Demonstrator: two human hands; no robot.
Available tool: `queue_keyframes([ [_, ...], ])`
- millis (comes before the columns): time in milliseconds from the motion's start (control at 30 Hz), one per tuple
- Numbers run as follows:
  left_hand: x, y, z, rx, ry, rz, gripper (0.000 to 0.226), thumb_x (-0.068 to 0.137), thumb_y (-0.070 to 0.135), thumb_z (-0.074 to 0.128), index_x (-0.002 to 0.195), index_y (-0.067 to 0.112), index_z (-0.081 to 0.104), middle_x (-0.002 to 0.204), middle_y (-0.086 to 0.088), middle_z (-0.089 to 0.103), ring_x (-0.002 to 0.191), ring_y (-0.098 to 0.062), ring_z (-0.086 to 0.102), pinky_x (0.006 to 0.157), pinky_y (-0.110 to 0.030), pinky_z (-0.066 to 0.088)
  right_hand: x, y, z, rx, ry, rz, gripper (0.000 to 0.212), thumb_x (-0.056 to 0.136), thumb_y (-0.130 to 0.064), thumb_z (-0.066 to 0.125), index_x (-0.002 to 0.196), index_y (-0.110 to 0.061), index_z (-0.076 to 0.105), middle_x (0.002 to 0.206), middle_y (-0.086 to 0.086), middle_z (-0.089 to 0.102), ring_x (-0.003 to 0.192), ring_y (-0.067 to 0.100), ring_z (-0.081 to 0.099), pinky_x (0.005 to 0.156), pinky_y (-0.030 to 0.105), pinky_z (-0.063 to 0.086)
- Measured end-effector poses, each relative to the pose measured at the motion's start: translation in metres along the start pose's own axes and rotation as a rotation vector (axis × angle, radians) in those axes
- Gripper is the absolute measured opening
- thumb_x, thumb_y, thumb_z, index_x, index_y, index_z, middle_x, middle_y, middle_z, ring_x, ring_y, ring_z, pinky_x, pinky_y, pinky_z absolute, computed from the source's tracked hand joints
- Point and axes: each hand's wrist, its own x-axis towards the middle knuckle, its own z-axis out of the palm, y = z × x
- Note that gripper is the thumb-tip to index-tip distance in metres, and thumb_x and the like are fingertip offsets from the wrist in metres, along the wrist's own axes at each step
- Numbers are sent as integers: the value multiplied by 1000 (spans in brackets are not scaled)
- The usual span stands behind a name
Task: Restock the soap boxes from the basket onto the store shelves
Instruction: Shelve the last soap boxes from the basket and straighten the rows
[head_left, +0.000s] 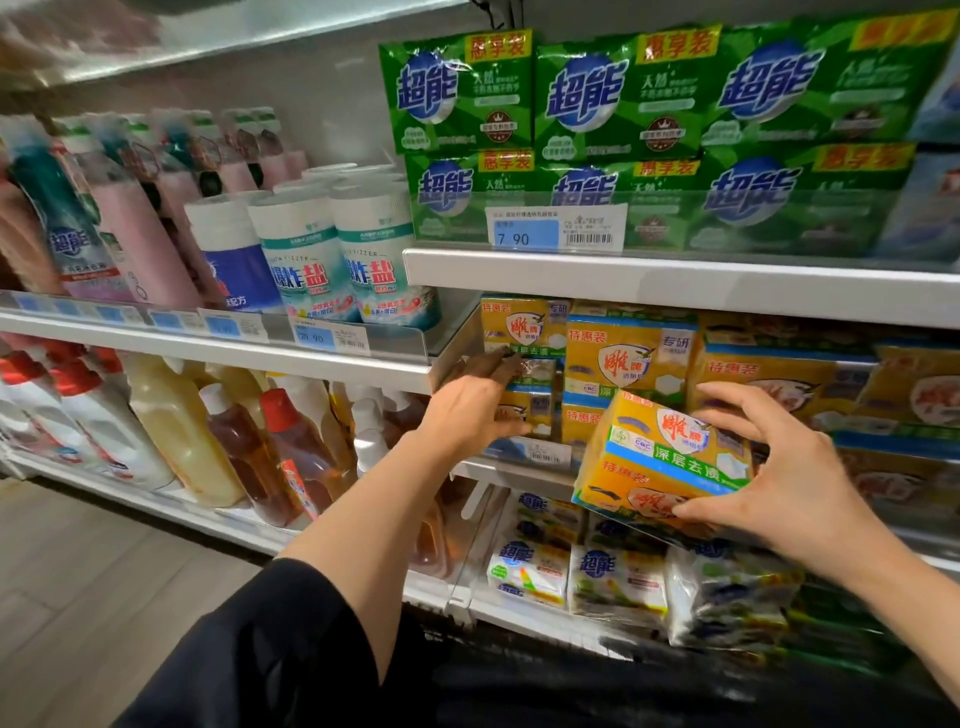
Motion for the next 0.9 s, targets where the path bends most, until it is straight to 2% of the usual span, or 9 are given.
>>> queue_keyframes([
  [33, 4, 1, 2, 1, -16, 9, 83, 85, 50, 66, 150, 15, 29, 153, -11, 34, 135, -29, 39, 111, -46, 35, 0, 0, 0, 0, -2, 0, 103, 38, -13, 96, 128, -31, 48, 111, -16, 58, 97, -26, 50, 64, 1, 46],
  [100, 12, 2, 4, 7, -9, 16, 84, 84, 53, 65, 151, 16, 29, 154, -9, 32, 140, -30, 32, 114, -51, 27, 0, 0, -1, -4, -4, 1, 103, 38, -14, 96, 127, -34, 47, 112, -16, 59, 99, -25, 50, 66, 2, 47],
  [367, 15, -15, 3, -100, 13, 153, 67, 88, 40, 65, 147, 21, 39, 149, -9, 39, 134, -29, 37, 110, -46, 36, -2, -2, -5, -1, -9, -5, 99, 43, -15, 95, 125, -37, 44, 117, -11, 60, 114, -19, 45, 69, 6, 49],
  [533, 13, -15, -2, -105, -28, 150, 75, 85, 63, 49, 148, 24, 38, 151, -6, 38, 136, -27, 37, 110, -44, 38, -1, -2, -4, -26, 4, -1, 101, 44, -18, 95, 128, -37, 43, 122, -7, 60, 111, -12, 52, 76, 14, 54],
  [633, 13, -11, -9, -120, -66, 131, 63, 93, 41, 58, 149, 22, 35, 152, -6, 37, 134, -26, 40, 110, -38, 38, 0, -1, -4, -29, -5, -11, 101, 44, -19, 95, 126, -40, 41, 122, -8, 59, 110, -14, 52, 74, 12, 53],
  [733, 9, -4, -13, -125, -98, 131, 64, 93, 17, 63, 149, 19, 34, 152, -7, 37, 134, -26, 43, 110, -34, 37, 0, -1, -4, -33, -14, -17, 101, 44, -18, 95, 126, -40, 41, 122, -9, 58, 109, -16, 50, 72, 8, 51],
  [800, 5, -3, -12, -100, -76, 121, 65, 91, 9, 63, 149, 18, 35, 152, -7, 38, 134, -26, 43, 111, -35, 37, 0, -1, -4, -34, -21, -19, 101, 44, -17, 94, 126, -39, 41, 122, -9, 58, 108, -17, 50, 70, 7, 51],
  [900, -1, -2, -11, -76, -56, 63, 63, 92, 8, 60, 149, 18, 34, 149, -8, 44, 129, -26, 49, 108, -35, 41, -2, 0, -3, -34, -28, -22, 101, 44, -16, 94, 127, -38, 41, 120, -10, 57, 105, -21, 49, 68, 6, 50],
])
